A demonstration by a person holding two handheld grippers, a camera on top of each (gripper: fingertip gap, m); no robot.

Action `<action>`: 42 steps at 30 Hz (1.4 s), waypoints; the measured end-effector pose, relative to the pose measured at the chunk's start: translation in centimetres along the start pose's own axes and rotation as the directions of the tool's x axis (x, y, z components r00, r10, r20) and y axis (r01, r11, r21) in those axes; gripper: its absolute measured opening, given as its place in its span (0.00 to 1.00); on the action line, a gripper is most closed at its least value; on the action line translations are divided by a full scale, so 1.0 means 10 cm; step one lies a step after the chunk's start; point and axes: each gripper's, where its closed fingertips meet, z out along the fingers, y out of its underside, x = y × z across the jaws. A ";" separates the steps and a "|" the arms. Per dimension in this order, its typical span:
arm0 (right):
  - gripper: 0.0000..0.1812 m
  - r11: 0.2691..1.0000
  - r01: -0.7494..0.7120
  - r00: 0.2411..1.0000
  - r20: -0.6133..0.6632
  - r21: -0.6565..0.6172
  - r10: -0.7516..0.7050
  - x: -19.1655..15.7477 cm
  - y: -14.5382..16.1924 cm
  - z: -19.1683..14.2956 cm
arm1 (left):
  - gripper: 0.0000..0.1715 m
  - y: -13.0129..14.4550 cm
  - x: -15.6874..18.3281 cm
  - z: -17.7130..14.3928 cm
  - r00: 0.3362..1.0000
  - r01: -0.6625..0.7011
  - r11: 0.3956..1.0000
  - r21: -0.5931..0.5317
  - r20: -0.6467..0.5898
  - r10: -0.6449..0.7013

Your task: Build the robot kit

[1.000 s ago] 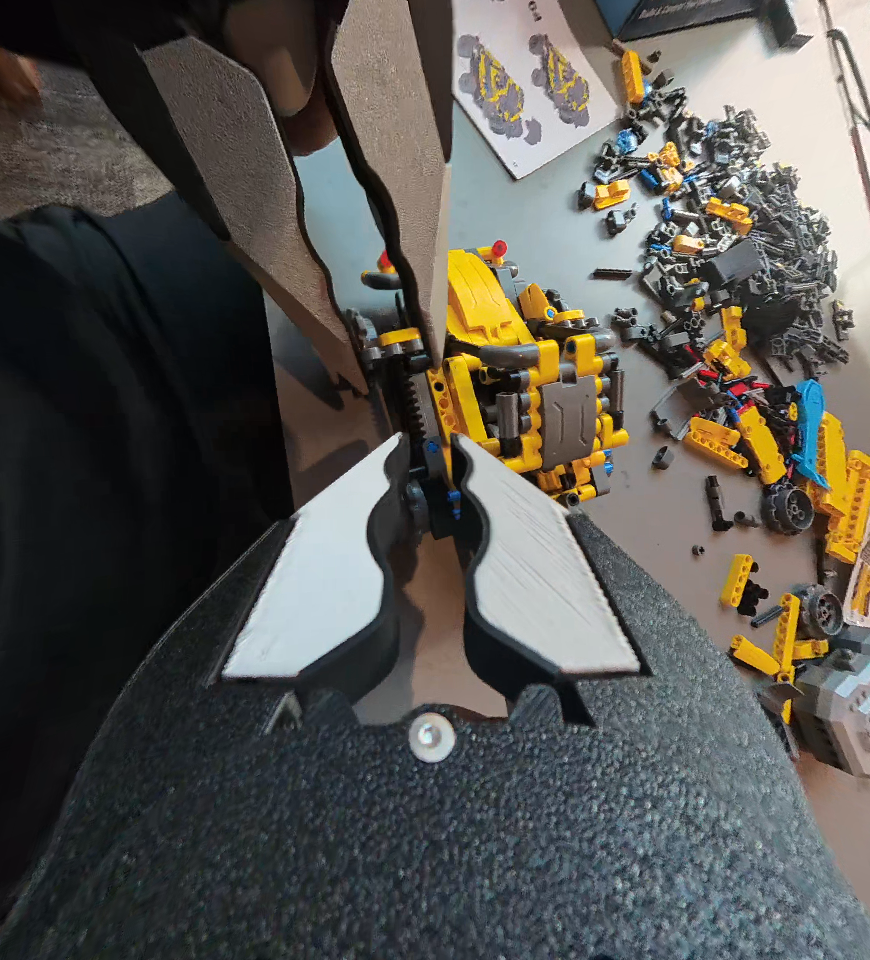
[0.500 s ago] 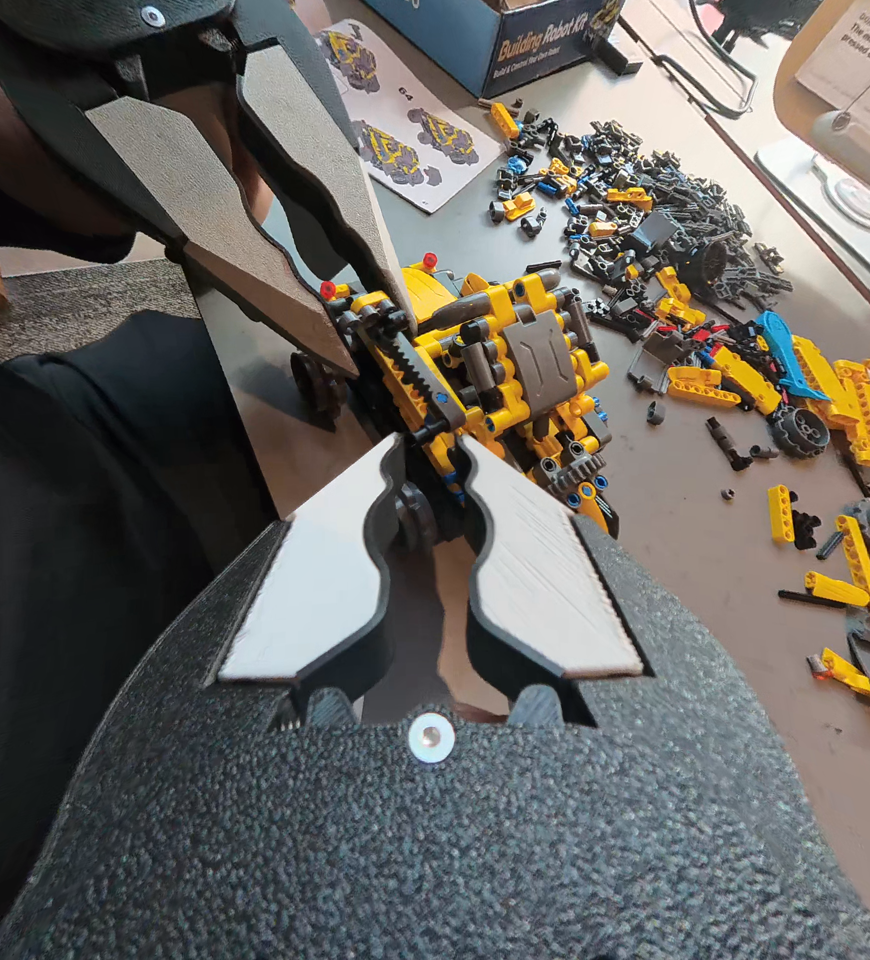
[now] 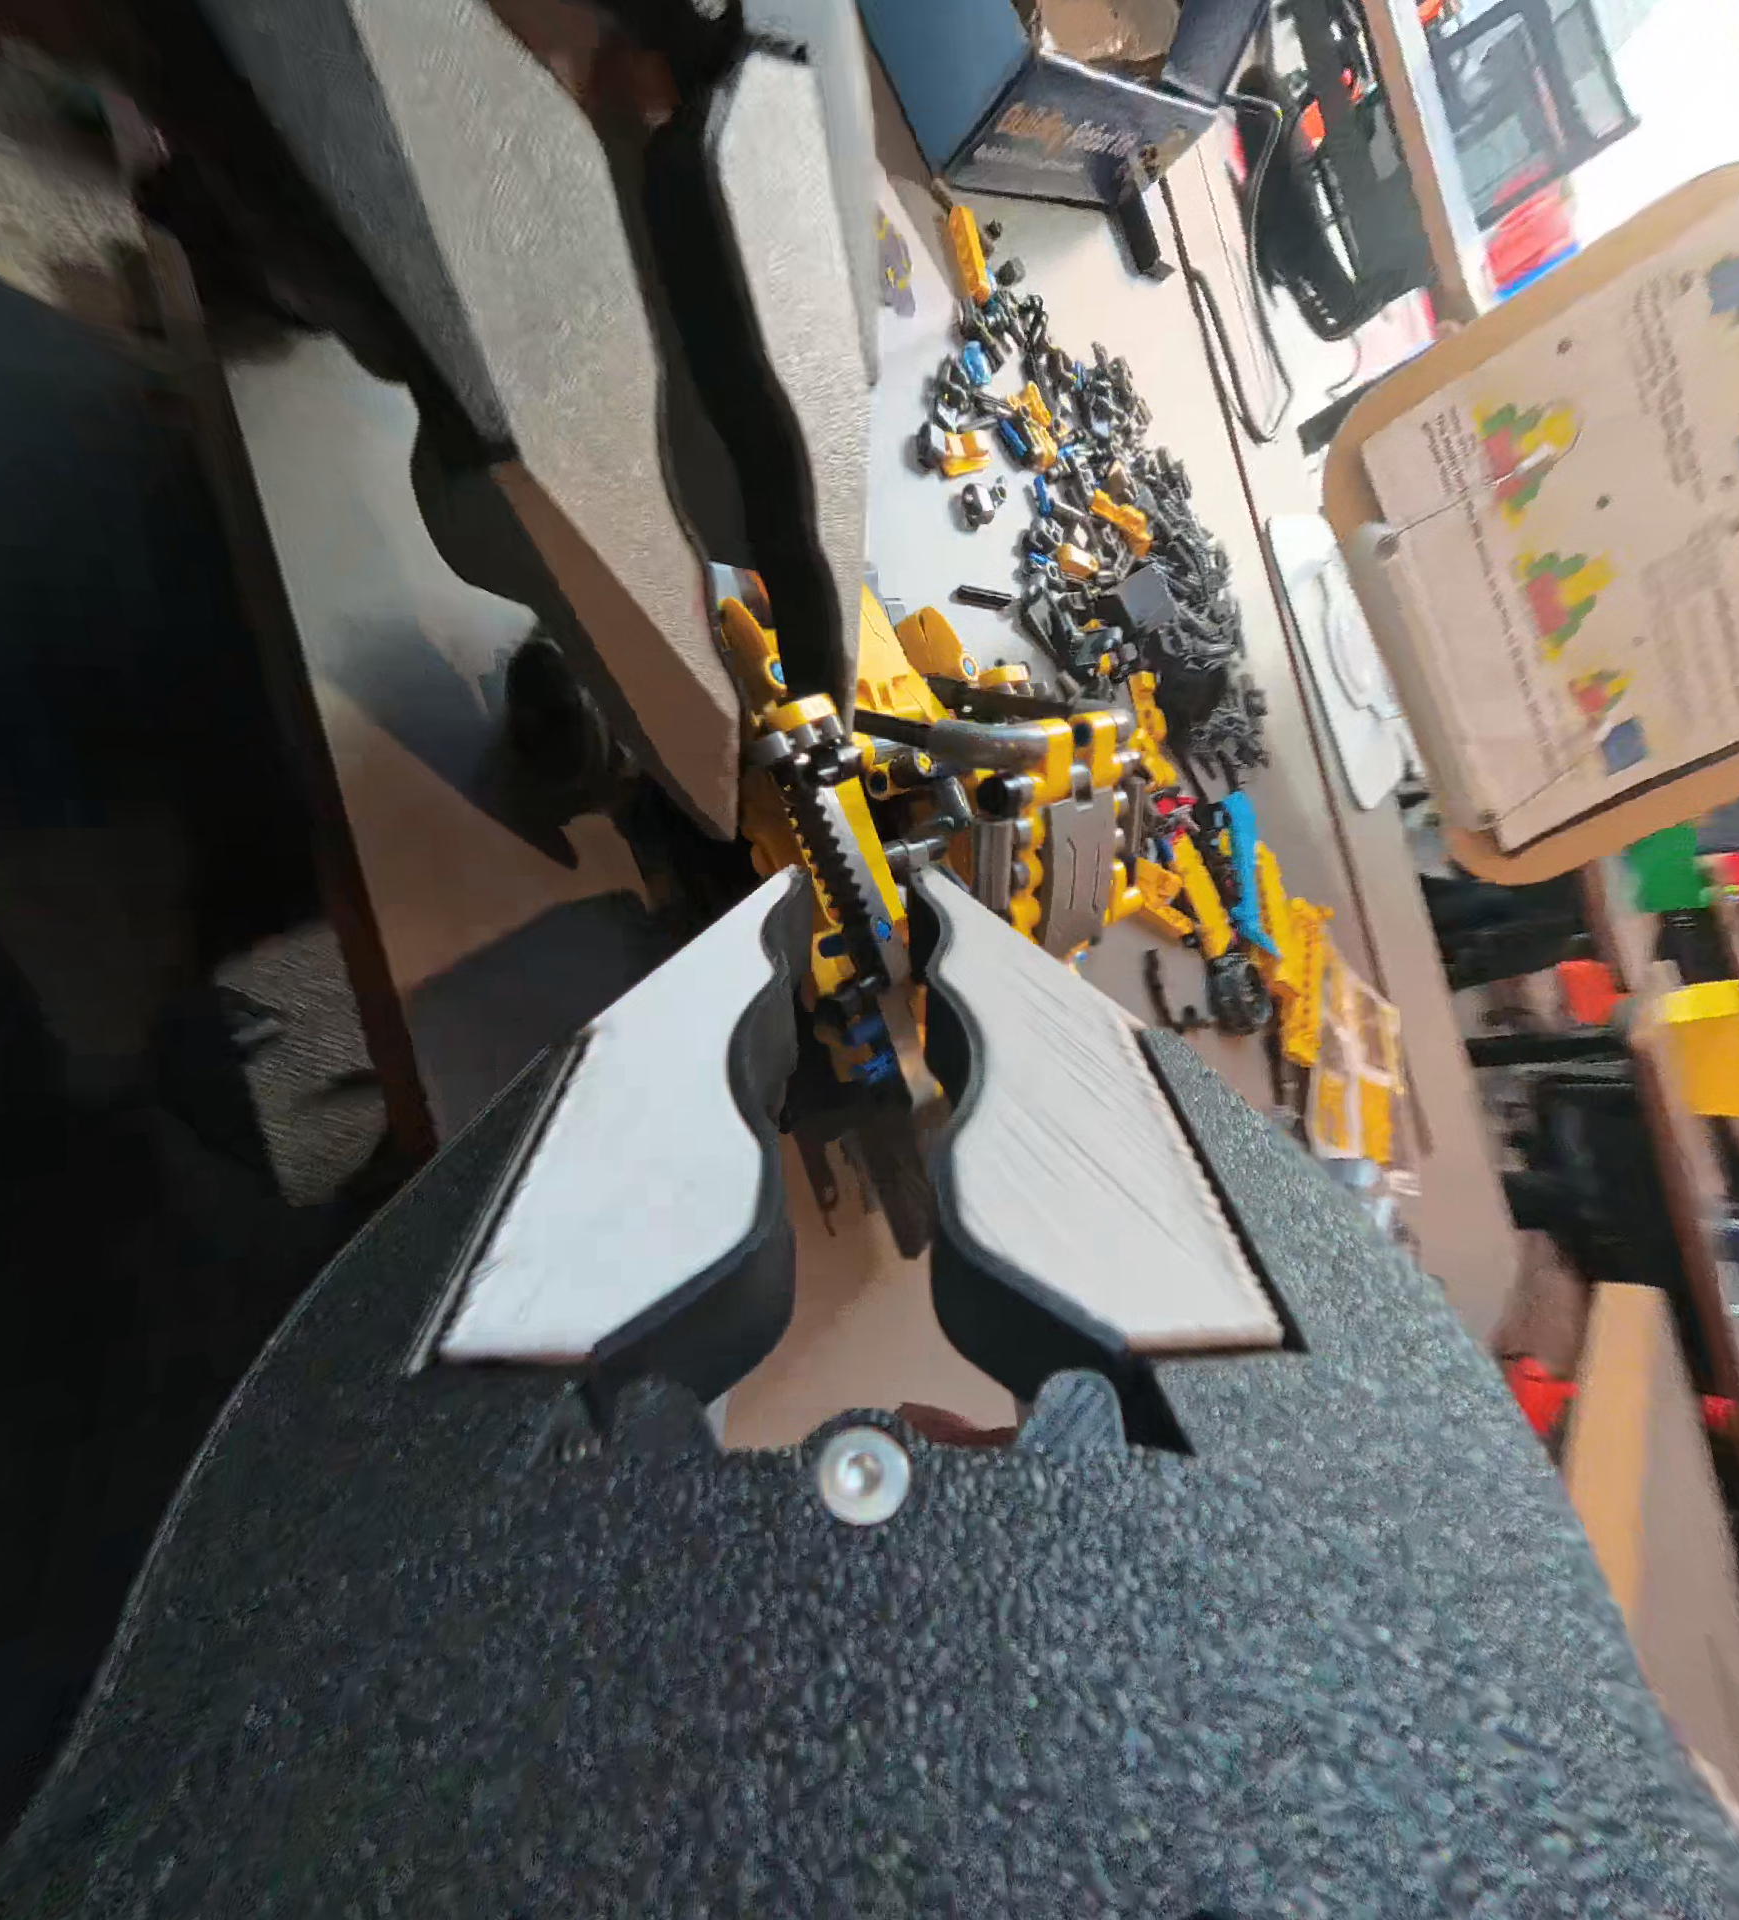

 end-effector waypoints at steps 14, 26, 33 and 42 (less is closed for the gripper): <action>0.04 0.991 0.113 0.988 -0.100 -0.071 -0.119 -0.03 -0.01 0.08 | 0.26 0.04 -0.12 -0.25 0.996 0.084 0.996 -0.027 -0.006 -0.084; 0.04 0.956 0.265 0.954 -0.111 -0.126 -0.279 -0.03 -0.02 0.10 | 0.26 0.18 -0.31 -0.26 0.997 0.077 0.995 -0.059 -0.010 -0.078; 0.04 0.951 0.282 0.951 -0.097 -0.129 -0.295 -0.07 -0.02 0.14 | 0.26 0.17 -0.31 -0.26 0.996 0.090 0.995 -0.040 -0.013 -0.090; 0.04 0.942 0.313 0.929 -0.166 -0.123 -0.330 0.01 -0.06 0.09 | 0.26 0.06 -0.20 -0.28 0.997 0.066 0.998 -0.021 -0.033 -0.066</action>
